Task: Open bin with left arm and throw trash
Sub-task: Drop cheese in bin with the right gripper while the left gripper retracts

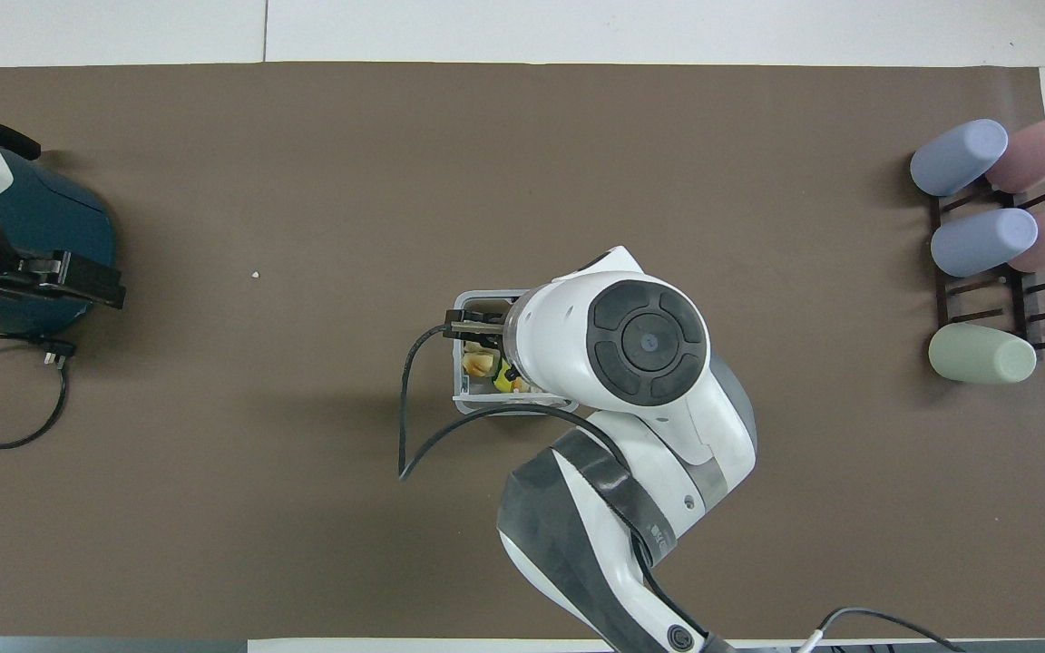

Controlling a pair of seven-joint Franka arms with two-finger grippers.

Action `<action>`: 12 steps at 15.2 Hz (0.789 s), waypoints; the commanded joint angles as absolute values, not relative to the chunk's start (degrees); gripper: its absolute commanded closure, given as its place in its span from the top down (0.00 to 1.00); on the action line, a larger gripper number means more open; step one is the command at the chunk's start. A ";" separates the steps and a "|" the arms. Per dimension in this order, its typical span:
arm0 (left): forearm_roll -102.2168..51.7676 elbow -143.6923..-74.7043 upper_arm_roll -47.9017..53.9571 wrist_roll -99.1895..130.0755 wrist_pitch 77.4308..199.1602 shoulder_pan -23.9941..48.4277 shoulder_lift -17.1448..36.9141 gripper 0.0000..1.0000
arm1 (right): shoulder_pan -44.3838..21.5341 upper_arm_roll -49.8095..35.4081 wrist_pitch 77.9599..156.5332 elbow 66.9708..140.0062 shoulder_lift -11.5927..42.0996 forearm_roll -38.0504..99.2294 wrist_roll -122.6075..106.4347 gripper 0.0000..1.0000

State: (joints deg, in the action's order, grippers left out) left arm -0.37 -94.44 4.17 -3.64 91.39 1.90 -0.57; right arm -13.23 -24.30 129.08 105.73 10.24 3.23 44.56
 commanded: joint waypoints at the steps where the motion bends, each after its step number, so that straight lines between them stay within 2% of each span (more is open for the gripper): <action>1: 0.53 -96.42 3.96 -1.85 95.09 2.37 -2.11 1.00 | -12.57 -24.52 127.44 106.44 8.79 2.81 44.47 1.00; 4: 0.62 -95.54 4.04 -1.49 94.75 2.46 -1.58 1.00 | -11.00 -24.35 124.91 106.61 6.95 1.58 42.90 1.00; 9: 0.62 -95.54 4.22 -1.23 93.43 2.46 -1.58 1.00 | -4.15 -24.08 121.29 106.44 3.00 1.58 35.79 1.00; 12: -0.17 -95.45 4.31 -1.14 93.52 2.37 -1.76 1.00 | -2.72 -19.80 119.10 106.44 0.89 1.58 31.48 1.00</action>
State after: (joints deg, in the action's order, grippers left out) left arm -0.38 -94.74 4.46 -2.15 93.77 1.91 -0.61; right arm -3.48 -22.37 120.66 105.64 2.96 2.12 34.60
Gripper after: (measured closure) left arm 0.000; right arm 0.000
